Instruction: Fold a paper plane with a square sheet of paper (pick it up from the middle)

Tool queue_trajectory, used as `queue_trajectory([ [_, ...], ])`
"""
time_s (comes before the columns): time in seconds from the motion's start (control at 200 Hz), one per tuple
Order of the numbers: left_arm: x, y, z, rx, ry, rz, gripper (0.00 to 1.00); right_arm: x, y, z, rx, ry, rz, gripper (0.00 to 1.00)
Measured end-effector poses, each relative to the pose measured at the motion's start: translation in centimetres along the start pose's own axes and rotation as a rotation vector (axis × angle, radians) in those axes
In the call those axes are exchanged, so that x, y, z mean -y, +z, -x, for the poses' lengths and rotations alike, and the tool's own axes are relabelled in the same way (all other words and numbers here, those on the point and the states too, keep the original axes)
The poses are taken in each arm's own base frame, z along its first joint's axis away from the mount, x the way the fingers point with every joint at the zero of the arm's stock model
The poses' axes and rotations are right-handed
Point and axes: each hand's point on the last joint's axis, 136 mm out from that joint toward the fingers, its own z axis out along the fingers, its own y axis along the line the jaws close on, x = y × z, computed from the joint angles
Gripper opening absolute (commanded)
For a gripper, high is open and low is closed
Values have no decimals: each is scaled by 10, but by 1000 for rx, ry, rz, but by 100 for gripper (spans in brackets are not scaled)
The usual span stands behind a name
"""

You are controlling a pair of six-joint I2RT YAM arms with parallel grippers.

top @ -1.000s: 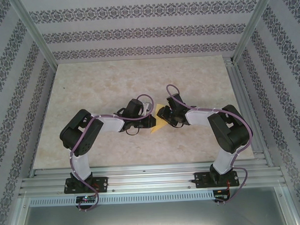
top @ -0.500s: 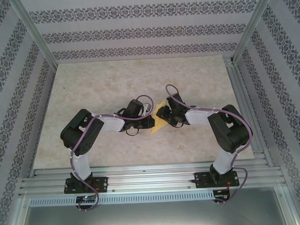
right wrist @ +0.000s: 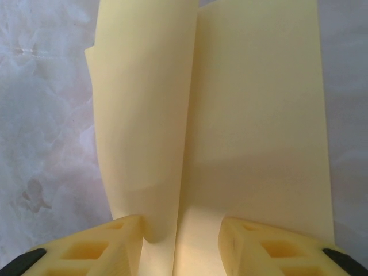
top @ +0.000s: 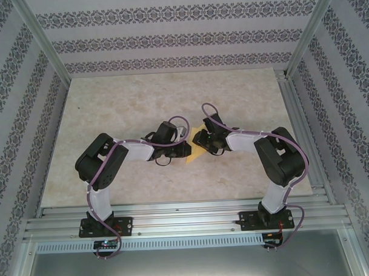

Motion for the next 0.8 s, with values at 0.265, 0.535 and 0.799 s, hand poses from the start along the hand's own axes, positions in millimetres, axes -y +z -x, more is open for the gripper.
queue_trajectory([
  [0.265,11,-9,4,19,16,-33,21,2,1,-1,7,21,-17,42],
  [0.535,20,-18,4,37,28,-66,23,2,2,1,13,48,-16,42],
  [0.799,22,-16,-5,12,37,-63,24,2,2,2,19,71,-18,42],
])
